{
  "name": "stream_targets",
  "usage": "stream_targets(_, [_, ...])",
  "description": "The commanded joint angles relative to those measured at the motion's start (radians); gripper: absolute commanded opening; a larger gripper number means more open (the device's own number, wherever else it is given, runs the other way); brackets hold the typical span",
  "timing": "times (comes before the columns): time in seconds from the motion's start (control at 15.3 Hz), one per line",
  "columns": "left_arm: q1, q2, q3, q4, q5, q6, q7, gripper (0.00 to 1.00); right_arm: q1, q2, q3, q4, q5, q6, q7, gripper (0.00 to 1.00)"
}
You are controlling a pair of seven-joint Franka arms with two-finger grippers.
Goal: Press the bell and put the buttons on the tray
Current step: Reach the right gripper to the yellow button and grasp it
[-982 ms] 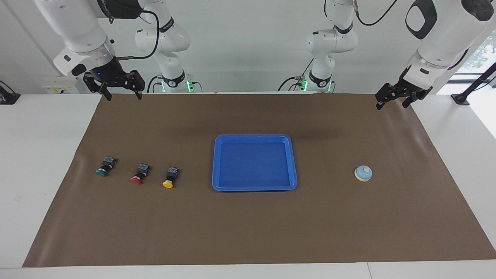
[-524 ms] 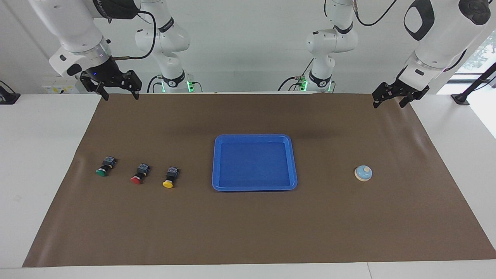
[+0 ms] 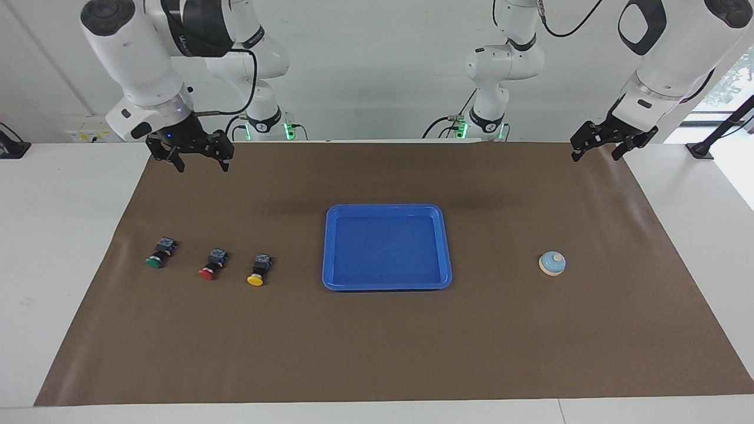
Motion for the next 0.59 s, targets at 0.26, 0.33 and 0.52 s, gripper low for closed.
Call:
stream_targets(0.26, [0.004,-0.005,0.0,0.007,-0.011,-0.014,0.008,1.0,0.053,0.158,0.002,-0.124,0.011,0.327,0.183,1.0])
stream_targets(0.33, [0.004,-0.005,0.0,0.007,-0.011,-0.014,0.008,1.0,0.061,0.168,0.002,-0.142,0.01,0.368,0.194,1.0])
stream_targets(0.52, [0.004,-0.005,0.0,0.007,-0.011,-0.014,0.008,1.0,0.061,0.224,0.002,-0.165,0.007,0.454,0.196,1.0])
